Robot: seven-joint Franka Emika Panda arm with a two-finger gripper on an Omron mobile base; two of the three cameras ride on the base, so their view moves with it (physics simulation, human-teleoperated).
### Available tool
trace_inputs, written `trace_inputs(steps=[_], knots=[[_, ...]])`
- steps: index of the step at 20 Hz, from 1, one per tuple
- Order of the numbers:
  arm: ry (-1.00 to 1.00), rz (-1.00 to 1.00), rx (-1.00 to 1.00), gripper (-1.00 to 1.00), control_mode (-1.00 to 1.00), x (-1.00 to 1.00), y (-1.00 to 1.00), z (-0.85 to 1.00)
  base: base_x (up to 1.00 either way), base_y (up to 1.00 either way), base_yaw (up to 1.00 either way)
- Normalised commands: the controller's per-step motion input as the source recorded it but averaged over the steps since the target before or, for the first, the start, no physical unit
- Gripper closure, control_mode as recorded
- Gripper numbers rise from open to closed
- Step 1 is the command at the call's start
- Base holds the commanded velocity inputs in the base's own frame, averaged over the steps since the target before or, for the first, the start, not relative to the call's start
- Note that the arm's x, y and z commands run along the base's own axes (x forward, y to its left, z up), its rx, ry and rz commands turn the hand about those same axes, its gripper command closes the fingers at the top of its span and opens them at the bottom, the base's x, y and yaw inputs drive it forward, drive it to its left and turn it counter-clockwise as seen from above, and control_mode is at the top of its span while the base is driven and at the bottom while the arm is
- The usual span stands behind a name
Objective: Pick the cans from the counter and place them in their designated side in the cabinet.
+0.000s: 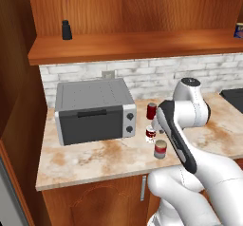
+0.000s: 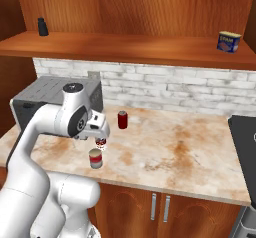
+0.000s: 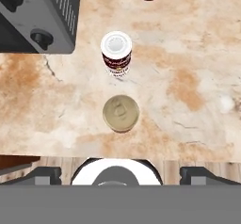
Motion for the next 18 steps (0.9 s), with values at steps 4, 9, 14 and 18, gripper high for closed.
trace_inputs(steps=[4,9,14,18], knots=[[0.0,0.0,0.0,-1.0,-1.0,0.1,0.0,-0.21,0.0,0.0,0.0],[0.01,0.0,0.0,-1.0,-1.0,0.11,0.0,-0.23,0.0,0.0,0.0],[0.01,0.0,0.0,-1.0,-1.0,0.1,0.0,-0.24,0.0,0.0,0.0],[0.0,0.0,0.0,-1.0,-1.0,0.11,0.0,-0.23,0.0,0.0,0.0]])
